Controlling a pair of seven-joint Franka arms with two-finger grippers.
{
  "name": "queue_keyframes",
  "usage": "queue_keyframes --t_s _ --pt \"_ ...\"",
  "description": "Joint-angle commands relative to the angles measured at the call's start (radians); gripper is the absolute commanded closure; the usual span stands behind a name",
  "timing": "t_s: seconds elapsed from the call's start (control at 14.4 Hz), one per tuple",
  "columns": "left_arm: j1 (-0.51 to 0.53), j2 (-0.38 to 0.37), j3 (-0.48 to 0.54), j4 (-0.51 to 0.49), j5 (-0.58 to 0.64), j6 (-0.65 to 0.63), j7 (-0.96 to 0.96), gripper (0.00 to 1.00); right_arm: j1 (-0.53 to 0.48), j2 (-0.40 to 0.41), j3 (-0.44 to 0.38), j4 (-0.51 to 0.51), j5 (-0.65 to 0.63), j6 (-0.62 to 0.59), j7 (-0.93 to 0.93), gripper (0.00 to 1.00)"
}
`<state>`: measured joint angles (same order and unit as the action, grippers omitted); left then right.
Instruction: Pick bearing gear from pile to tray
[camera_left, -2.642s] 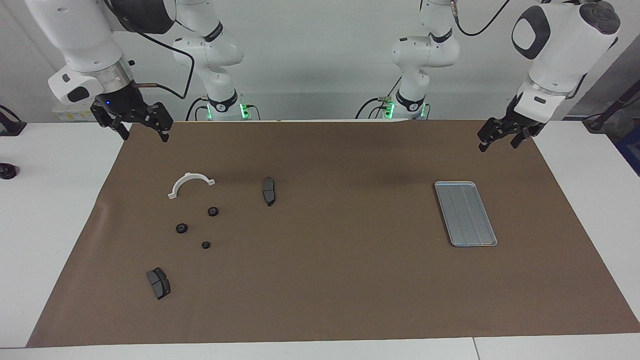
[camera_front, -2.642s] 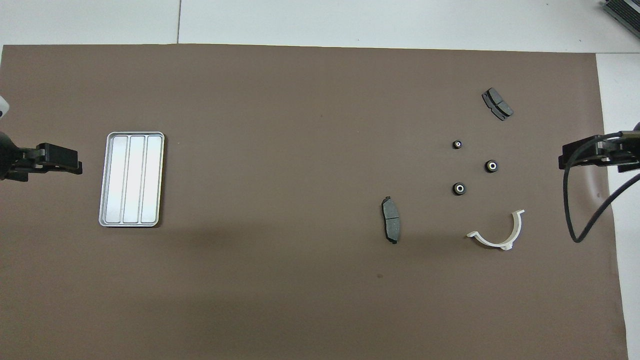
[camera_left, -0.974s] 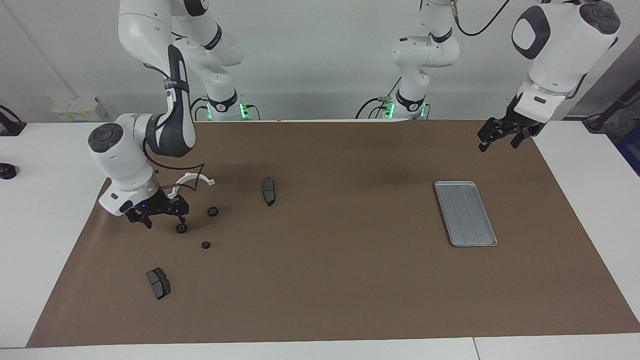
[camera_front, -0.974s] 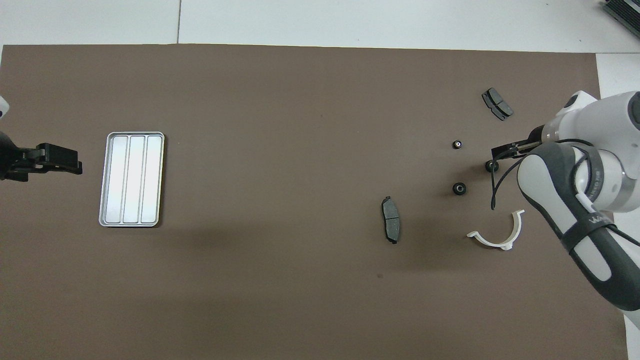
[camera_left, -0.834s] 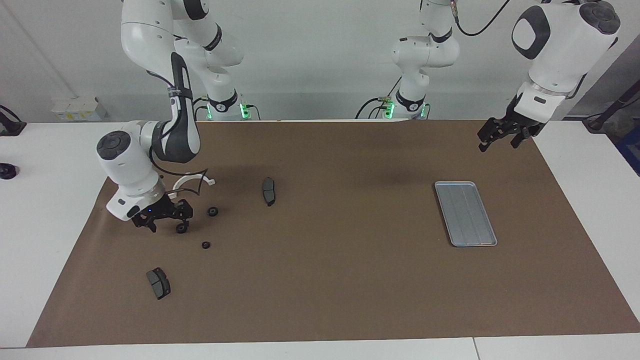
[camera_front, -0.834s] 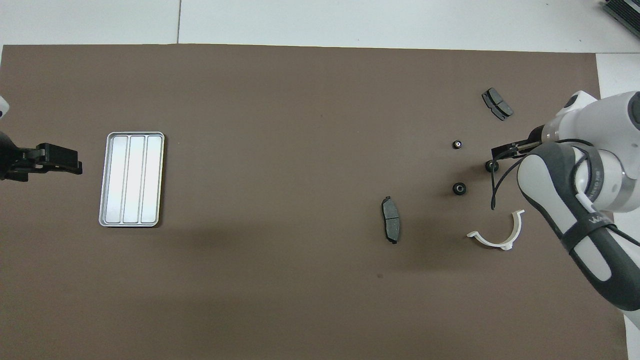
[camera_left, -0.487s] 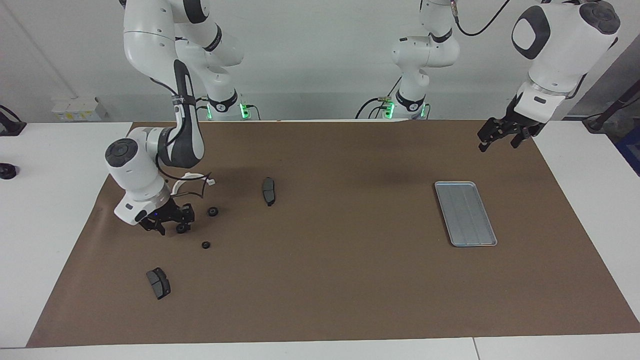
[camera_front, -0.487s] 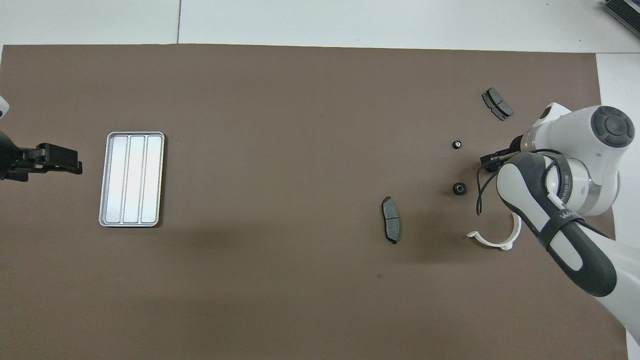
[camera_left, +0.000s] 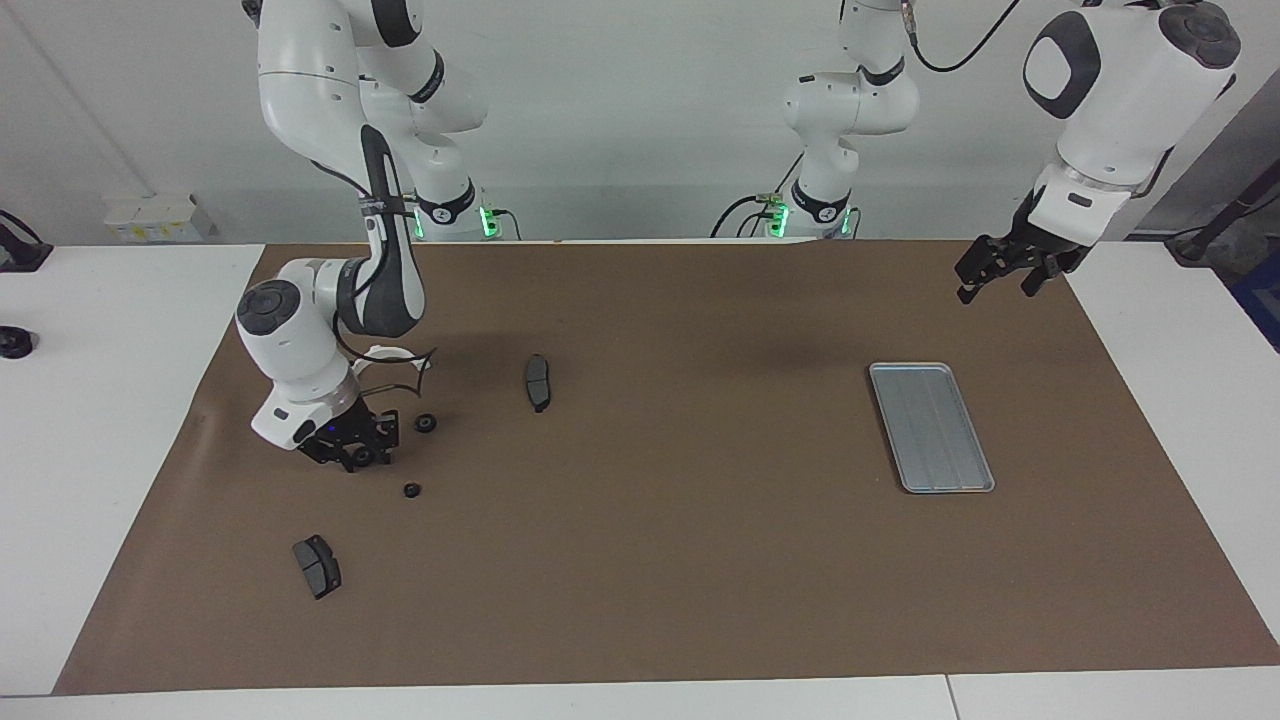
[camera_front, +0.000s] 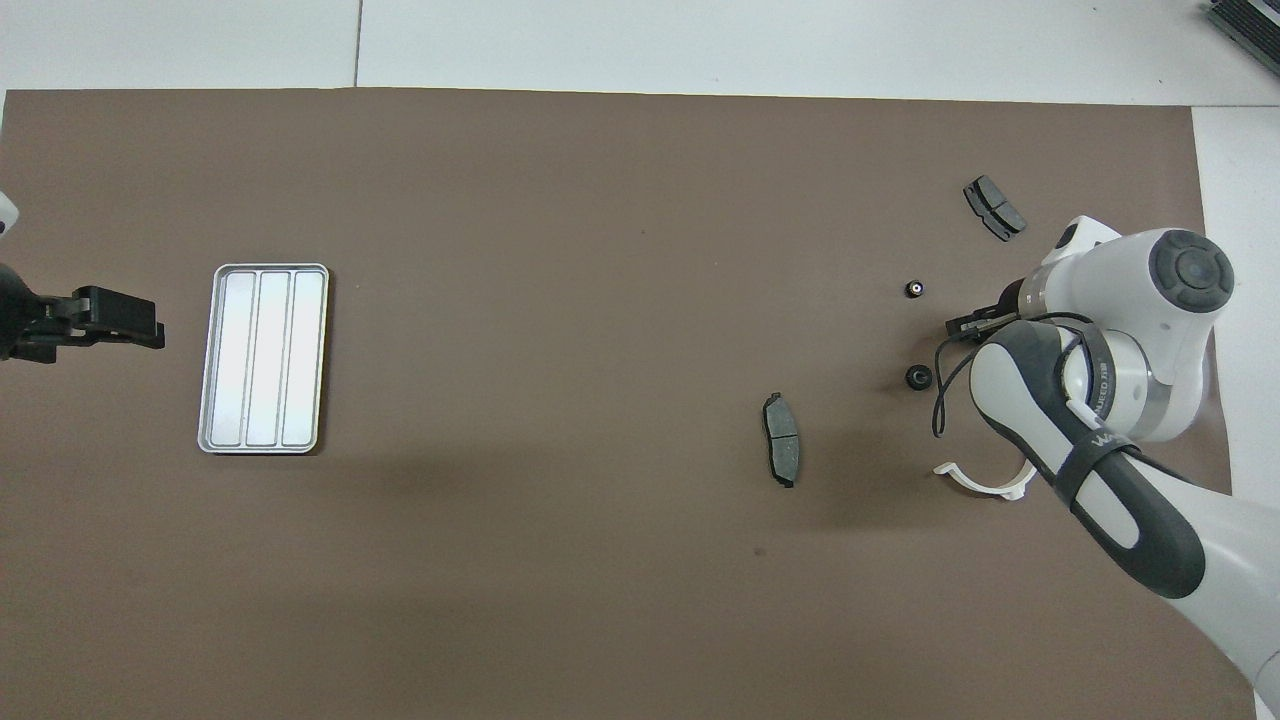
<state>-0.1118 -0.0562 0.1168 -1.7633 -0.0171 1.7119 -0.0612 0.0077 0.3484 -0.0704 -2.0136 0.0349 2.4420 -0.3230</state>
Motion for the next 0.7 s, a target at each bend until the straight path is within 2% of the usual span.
queue_keyframes --t_s 0.0,0.14,0.21,0.28,0.35,0.42,0.63 --pt "0.006 -0.033 -0.005 -0.038 0.017 0.014 0.004 0.00 -0.015 -0.009 0.003 -0.022 0.026 0.020 -0.054 0.45" --pt "0.007 -0.033 -0.003 -0.038 0.017 0.014 0.004 0.00 -0.017 -0.011 0.003 -0.030 0.025 0.020 -0.067 0.48" --pt "0.009 -0.033 -0.003 -0.038 0.017 0.014 0.004 0.00 -0.018 -0.011 0.003 -0.030 0.026 0.022 -0.068 0.54" --pt "0.011 -0.033 -0.003 -0.038 0.017 0.014 0.004 0.00 -0.017 -0.011 0.003 -0.030 0.026 0.022 -0.067 0.66" --pt "0.012 -0.033 -0.003 -0.038 0.017 0.015 0.004 0.00 -0.017 -0.011 0.003 -0.028 0.025 0.023 -0.061 0.87" --pt "0.012 -0.033 -0.003 -0.038 0.017 0.015 0.006 0.00 -0.012 -0.011 0.003 -0.024 0.026 0.019 -0.051 1.00" --pt "0.012 -0.034 -0.003 -0.039 0.017 0.015 0.004 0.00 0.014 -0.026 0.004 0.024 0.025 -0.050 0.056 1.00"
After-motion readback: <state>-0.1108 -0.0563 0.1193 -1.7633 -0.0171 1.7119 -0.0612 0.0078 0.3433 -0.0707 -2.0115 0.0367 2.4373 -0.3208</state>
